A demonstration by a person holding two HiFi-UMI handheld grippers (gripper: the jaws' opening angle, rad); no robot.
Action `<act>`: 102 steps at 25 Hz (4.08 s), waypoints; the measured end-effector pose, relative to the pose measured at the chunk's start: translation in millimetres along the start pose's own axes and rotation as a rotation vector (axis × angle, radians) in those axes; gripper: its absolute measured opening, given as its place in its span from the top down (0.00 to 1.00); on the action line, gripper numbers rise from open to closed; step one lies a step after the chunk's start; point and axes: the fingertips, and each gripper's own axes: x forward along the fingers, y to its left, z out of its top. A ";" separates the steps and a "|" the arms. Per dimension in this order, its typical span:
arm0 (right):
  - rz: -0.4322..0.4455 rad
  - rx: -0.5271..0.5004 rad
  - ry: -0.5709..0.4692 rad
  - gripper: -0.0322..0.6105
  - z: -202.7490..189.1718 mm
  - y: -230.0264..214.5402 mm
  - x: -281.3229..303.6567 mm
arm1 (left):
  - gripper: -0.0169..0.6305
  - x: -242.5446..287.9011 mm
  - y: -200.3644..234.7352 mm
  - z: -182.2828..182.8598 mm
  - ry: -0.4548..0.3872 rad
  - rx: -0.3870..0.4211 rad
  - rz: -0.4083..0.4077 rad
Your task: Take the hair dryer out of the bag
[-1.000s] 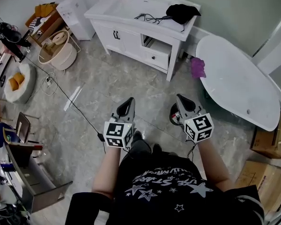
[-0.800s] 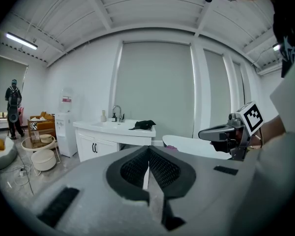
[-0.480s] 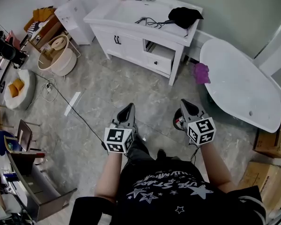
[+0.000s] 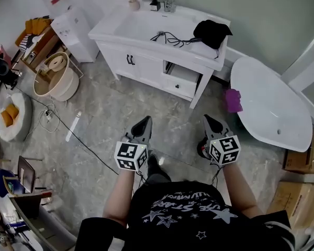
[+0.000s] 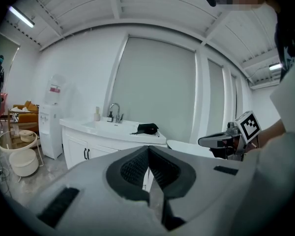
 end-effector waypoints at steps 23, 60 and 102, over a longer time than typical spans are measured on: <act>-0.318 0.098 0.012 0.65 42.8 -24.3 120.6 | 0.49 95.9 115.5 25.9 0.068 0.034 -0.343; -0.432 0.153 0.014 0.58 72.1 -323.0 262.8 | 0.37 405.4 83.1 94.4 0.168 0.159 -0.419; -0.643 0.187 0.277 0.63 32.0 -383.6 321.8 | 0.37 590.4 51.6 43.0 0.477 0.267 -0.903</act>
